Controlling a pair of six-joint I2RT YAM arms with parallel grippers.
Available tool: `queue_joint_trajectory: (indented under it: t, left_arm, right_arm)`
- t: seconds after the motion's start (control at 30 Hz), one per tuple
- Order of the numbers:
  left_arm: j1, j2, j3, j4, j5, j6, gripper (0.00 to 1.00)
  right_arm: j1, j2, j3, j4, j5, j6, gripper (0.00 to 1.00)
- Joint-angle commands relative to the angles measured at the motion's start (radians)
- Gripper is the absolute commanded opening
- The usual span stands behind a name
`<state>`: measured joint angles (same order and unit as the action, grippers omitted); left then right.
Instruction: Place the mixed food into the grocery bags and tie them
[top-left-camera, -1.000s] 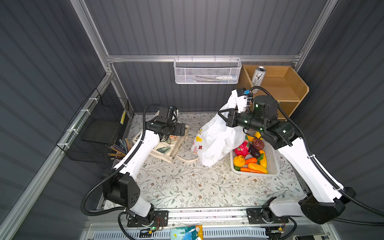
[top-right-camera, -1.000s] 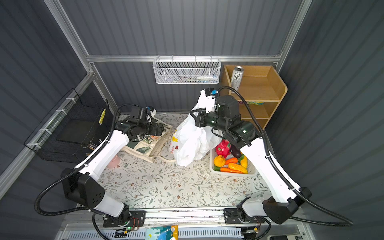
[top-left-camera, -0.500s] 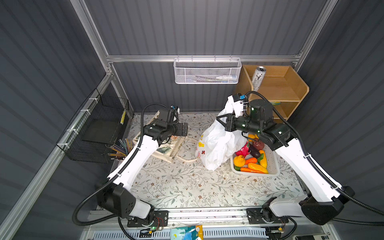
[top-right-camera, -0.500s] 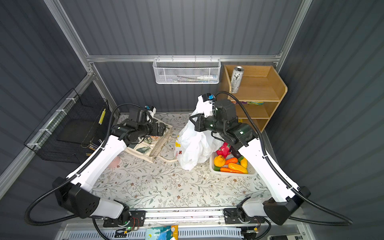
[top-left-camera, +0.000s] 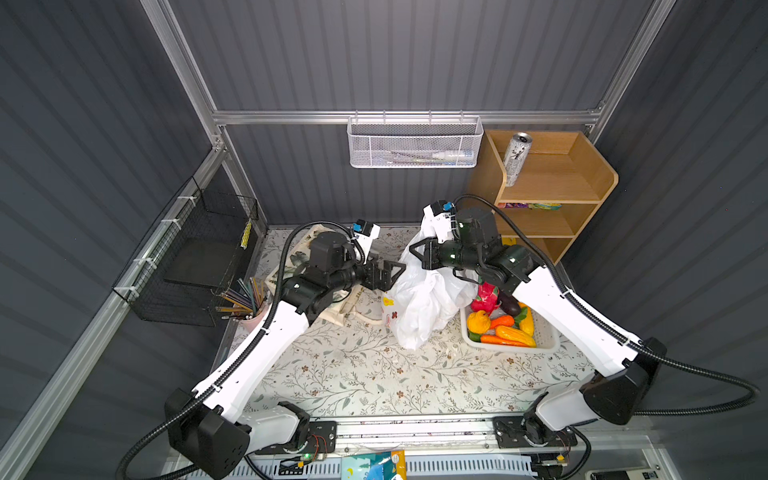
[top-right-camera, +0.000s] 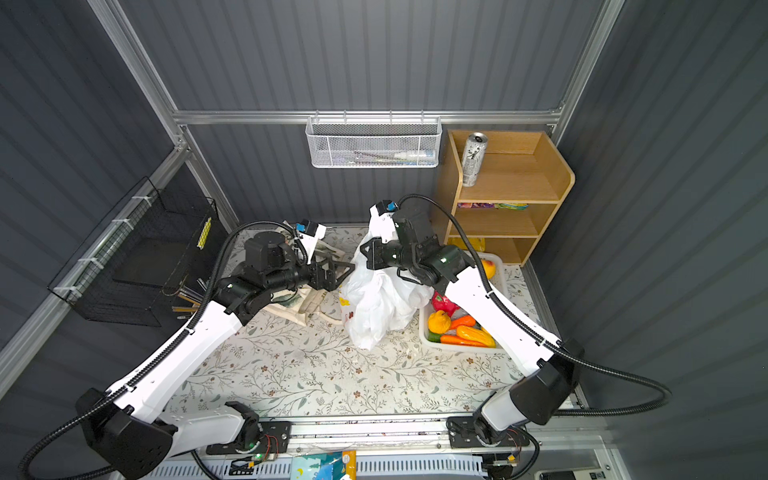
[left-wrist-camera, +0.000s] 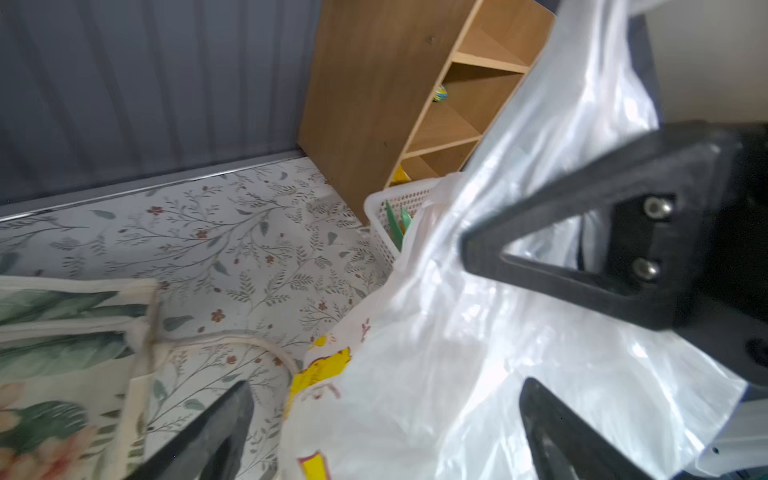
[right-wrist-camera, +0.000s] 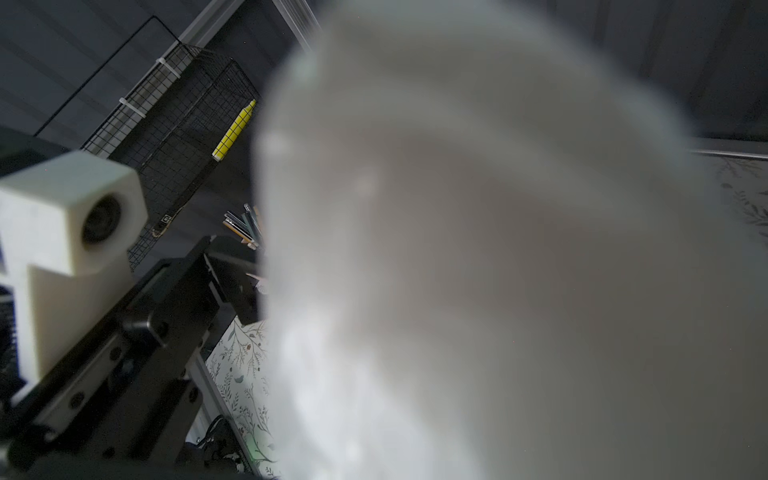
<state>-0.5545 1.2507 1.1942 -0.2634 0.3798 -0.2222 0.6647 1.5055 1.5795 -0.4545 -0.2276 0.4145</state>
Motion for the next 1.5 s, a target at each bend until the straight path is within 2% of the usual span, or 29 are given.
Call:
queue_joint_trajectory:
  t: [0.0, 0.23, 0.6, 0.67, 0.77, 0.83, 0.93, 1.03, 1.17, 1.23, 1.47]
  left_arm:
    - [-0.055, -0.018, -0.033, 0.144, 0.064, 0.008, 1.0]
    - [-0.107, -0.003, -0.071, 0.237, 0.075, 0.0, 1.0]
    - [-0.151, 0.112, -0.055, 0.261, 0.021, 0.031, 0.98]
    - [-0.153, 0.116, -0.075, 0.298, 0.009, 0.013, 0.87]
    - [-0.154, 0.121, -0.091, 0.333, -0.013, -0.008, 0.57]
    - [-0.154, 0.129, -0.092, 0.341, -0.012, -0.016, 0.41]
    - [-0.156, 0.14, -0.093, 0.345, -0.004, -0.02, 0.25]
    - [-0.156, 0.139, -0.094, 0.347, -0.003, -0.02, 0.17]
    - [-0.157, 0.141, -0.096, 0.345, 0.013, -0.013, 0.0]
    - [-0.157, 0.148, -0.096, 0.342, 0.03, -0.009, 0.0]
    - [-0.166, 0.165, -0.093, 0.31, 0.061, 0.018, 0.0]
  right_arm:
    - [0.007, 0.009, 0.007, 0.031, 0.038, 0.012, 0.04]
    - [0.012, 0.036, 0.038, 0.028, 0.038, 0.014, 0.05]
    - [0.013, 0.035, 0.043, 0.018, 0.053, 0.014, 0.06]
    - [0.013, 0.032, 0.046, 0.016, 0.053, 0.012, 0.08]
    - [0.013, 0.028, 0.053, 0.003, 0.073, 0.002, 0.16]
    - [0.006, 0.021, 0.055, -0.004, 0.085, -0.004, 0.23]
    - [-0.01, 0.007, 0.052, -0.012, 0.086, -0.005, 0.24]
    - [-0.029, -0.012, 0.034, -0.014, 0.089, -0.005, 0.29]
    - [-0.068, -0.04, 0.01, -0.01, 0.1, 0.0, 0.52]
    - [-0.093, -0.052, 0.006, -0.006, 0.098, 0.004, 0.59]
    - [-0.15, -0.049, 0.055, -0.021, 0.067, -0.007, 0.66]
